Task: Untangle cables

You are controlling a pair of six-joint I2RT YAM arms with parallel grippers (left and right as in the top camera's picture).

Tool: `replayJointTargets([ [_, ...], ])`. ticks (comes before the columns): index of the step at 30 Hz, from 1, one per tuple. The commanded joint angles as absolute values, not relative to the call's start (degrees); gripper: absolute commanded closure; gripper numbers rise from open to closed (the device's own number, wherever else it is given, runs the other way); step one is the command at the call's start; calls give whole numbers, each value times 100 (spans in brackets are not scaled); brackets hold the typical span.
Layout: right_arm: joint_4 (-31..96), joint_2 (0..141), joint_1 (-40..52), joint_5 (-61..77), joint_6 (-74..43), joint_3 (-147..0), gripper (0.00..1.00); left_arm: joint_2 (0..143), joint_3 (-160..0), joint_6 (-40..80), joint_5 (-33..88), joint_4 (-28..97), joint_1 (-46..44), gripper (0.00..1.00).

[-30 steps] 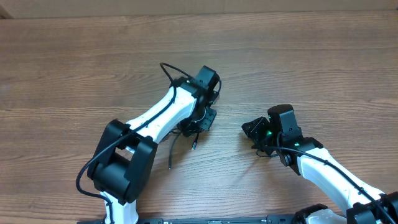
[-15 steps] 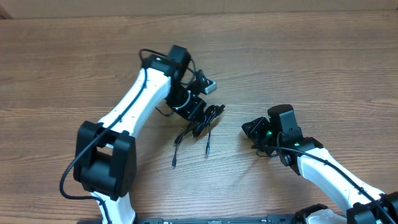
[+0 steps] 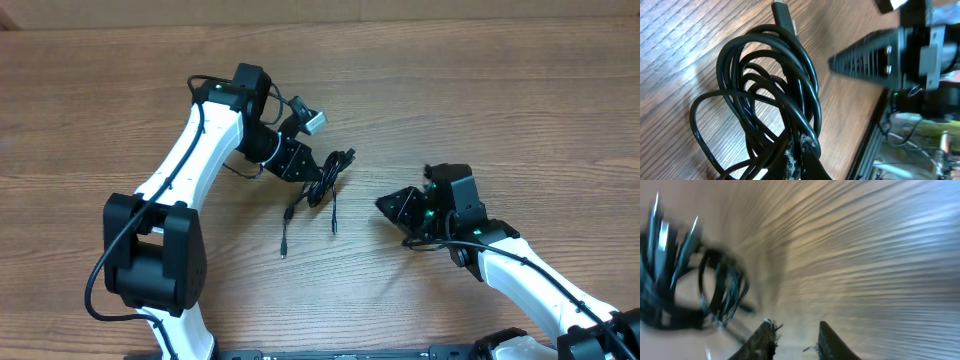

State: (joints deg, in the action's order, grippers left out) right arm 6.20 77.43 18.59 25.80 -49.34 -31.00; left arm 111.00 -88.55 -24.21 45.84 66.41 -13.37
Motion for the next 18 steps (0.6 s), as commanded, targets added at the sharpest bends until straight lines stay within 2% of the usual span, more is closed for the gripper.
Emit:
replayJointTargets([
  [1, 517, 7741, 1909, 3671, -4145, -3188, 67, 10938, -8971, -2392, 5345, 6643, -1109, 96],
  [10, -56, 7741, 2185, 3765, -4154, -3188, 65, 10938, -8908, -2453, 5645, 6729, -945, 96],
  [18, -639, 7741, 2320, 3402, -4167, -3188, 72, 10938, -8858, -2569, 5874, 6753, -945, 96],
])
